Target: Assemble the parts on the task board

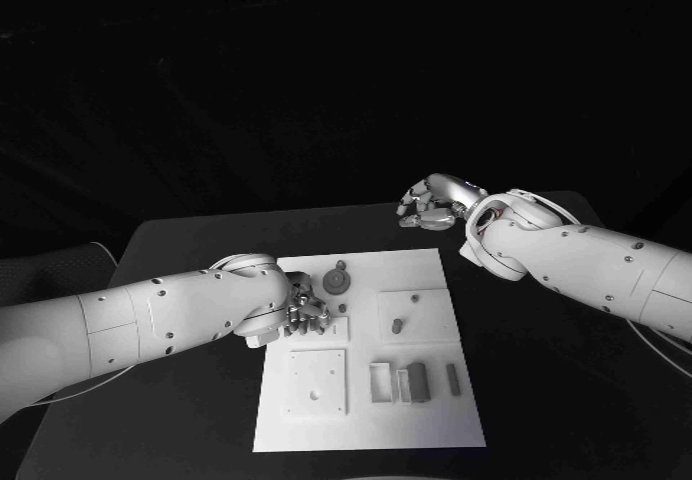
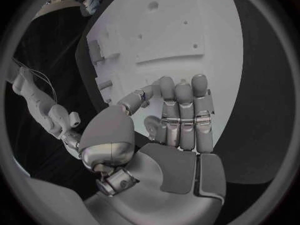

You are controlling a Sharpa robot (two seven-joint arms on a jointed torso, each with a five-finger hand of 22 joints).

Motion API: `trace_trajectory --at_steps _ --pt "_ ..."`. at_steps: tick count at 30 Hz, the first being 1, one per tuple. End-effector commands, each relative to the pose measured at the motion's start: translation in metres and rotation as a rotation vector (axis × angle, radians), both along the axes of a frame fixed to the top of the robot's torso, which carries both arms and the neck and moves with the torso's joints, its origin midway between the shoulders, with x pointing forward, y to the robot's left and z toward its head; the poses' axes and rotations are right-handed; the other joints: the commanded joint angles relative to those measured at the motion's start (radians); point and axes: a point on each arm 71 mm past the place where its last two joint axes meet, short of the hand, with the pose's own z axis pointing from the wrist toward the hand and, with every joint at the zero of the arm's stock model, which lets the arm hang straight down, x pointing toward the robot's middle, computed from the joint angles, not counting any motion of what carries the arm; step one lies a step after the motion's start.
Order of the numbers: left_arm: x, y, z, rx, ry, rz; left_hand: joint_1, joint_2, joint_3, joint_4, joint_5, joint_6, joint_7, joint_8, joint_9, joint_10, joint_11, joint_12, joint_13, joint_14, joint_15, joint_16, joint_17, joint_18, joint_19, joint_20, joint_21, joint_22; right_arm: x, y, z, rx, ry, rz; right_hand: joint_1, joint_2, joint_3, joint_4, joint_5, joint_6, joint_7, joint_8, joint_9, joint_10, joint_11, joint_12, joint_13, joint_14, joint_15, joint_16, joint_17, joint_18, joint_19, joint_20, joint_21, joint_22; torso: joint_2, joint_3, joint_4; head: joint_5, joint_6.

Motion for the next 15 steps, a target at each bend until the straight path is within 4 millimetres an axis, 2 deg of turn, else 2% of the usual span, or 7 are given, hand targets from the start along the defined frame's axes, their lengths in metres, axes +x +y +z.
trace_trajectory --at_steps 1,4,6,15 --pt "-0.0005 0.0016 -0.0027 0.003 0.000 0.002 -0.018 -0.036 -0.002 0.026 -0.054 0.110 -0.106 -0.001 0.012 -0.029 -0.017 0.010 -0.004 -0.006 0.005 0.012 -0.010 0.026 -0.003 -0.004 0.006 0.018 -0.0004 0.0008 -0.0003 -0.004 0.009 0.011 -0.006 -0.007 0.004 0.004 0.004 -0.003 0.006 -0.004 -0.002 -0.009 0.000 -0.003 -0.001 0.001 -0.005 -0.007 -0.001 -0.002 -0.003 -0.001 -0.004 0.015 0.000 0.0005 -0.0002 -0.001 0.000" --pt "-0.0005 0.0015 -0.0028 -0.002 0.002 0.006 -0.026 -0.054 -0.003 0.046 -0.082 0.108 -0.105 -0.001 0.012 -0.031 -0.017 0.013 -0.007 -0.009 0.005 0.018 -0.018 0.026 -0.004 -0.004 0.006 0.018 -0.0004 0.0006 -0.0003 -0.004 0.009 0.010 -0.007 -0.008 0.004 0.004 0.004 -0.003 0.006 -0.005 -0.002 -0.009 0.000 -0.003 -0.001 0.001 -0.005 -0.007 -0.001 -0.002 -0.003 0.000 -0.005 0.015 0.000 0.0010 0.0001 -0.001 -0.001" --pt "-0.0004 0.0016 -0.0028 -0.002 0.003 0.007 -0.029 -0.071 -0.001 0.065 -0.122 0.106 -0.105 0.000 0.012 -0.034 -0.017 0.017 -0.011 -0.012 0.004 0.024 -0.027 0.026 -0.006 -0.004 0.006 0.018 -0.0004 0.0004 -0.0004 -0.004 0.009 0.010 -0.007 -0.008 0.004 0.004 0.004 -0.004 0.006 -0.006 -0.002 -0.009 0.000 -0.003 -0.001 0.001 -0.005 -0.007 -0.001 -0.002 -0.003 0.000 -0.005 0.016 0.000 0.0009 0.0001 -0.002 -0.002" --pt "-0.0005 0.0029 -0.0031 -0.001 0.008 0.009 -0.027 -0.094 0.000 0.093 -0.175 0.104 -0.105 0.002 0.013 -0.037 -0.017 0.024 -0.016 -0.017 0.004 0.036 -0.041 0.026 -0.007 -0.005 0.006 0.018 -0.0006 0.0000 -0.0004 -0.004 0.011 0.010 -0.008 -0.009 0.004 0.004 0.004 -0.006 0.007 -0.007 -0.002 -0.010 0.001 -0.004 -0.001 0.000 -0.005 -0.007 -0.001 -0.002 -0.004 0.000 -0.005 0.016 0.000 0.0012 -0.0001 -0.001 -0.002"
